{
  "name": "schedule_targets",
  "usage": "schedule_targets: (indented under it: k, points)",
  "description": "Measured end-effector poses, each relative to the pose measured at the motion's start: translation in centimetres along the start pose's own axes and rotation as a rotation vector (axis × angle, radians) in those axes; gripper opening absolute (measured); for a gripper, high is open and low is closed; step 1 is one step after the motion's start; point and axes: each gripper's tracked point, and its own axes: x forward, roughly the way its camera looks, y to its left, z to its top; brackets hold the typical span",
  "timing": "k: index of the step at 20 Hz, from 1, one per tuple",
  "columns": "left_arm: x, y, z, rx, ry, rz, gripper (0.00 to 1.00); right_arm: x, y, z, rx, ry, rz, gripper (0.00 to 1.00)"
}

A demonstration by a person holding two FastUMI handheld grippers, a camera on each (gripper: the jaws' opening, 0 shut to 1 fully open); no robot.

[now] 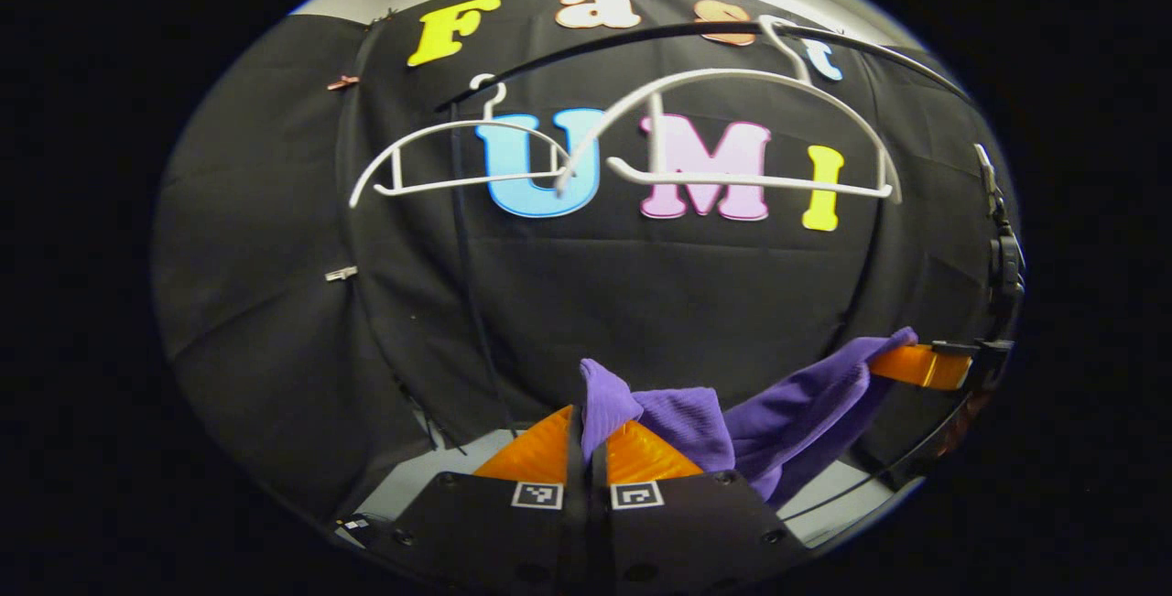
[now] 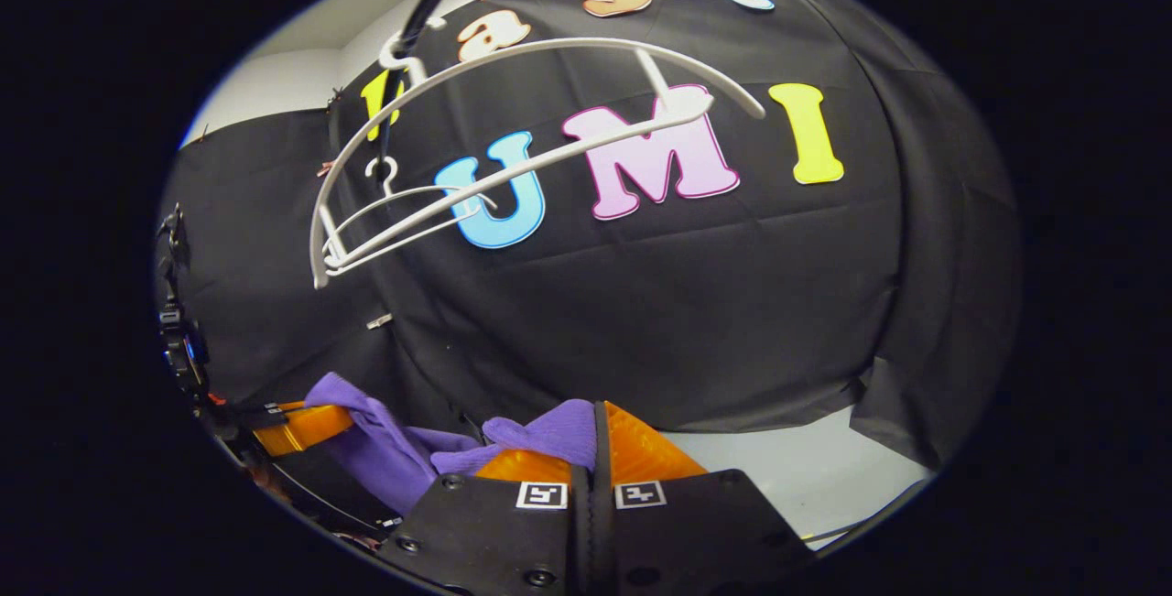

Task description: Grasp the clothes on the hanger with both hands and then place them into the laundry hamper below.

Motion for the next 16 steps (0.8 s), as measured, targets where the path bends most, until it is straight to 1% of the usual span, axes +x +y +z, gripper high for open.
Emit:
schedule_targets:
  k: [3,5,7,9,11,13,16]
  points:
    - [-0.8,-3.7,1.3,-0.003,-0.013,-0.101,0.05,-1.2,1.7,0.7,-0.043,0.019,0.006,0.04]
    - [-1.2,-5.5,2.4,0.009,-0.034,-0.147,0.05,-2.1,2.6,1.9,-0.048,0.001,0.02,0.04]
    - [-1.1,-6.6,2.3,0.01,-0.039,-0.181,0.05,-2.3,2.6,1.7,-0.048,0.006,0.019,0.04]
    - [-0.5,-7.3,0.8,0.006,-0.008,-0.195,0.05,-2.1,1.4,0.0,-0.048,0.042,-0.005,0.04]
    - [0.5,-7.6,-1.9,-0.008,0.046,-0.203,0.05,-1.8,-0.2,-2.5,-0.037,0.093,-0.032,0.04]
    - [1.4,-8.0,-4.9,-0.009,0.106,-0.204,0.05,-1.4,-1.8,-5.6,-0.027,0.156,-0.063,0.05]
    - [3.1,-8.2,-9.7,0.008,0.198,-0.206,0.05,-0.9,-3.9,-10.5,-0.047,0.262,-0.11,0.05]
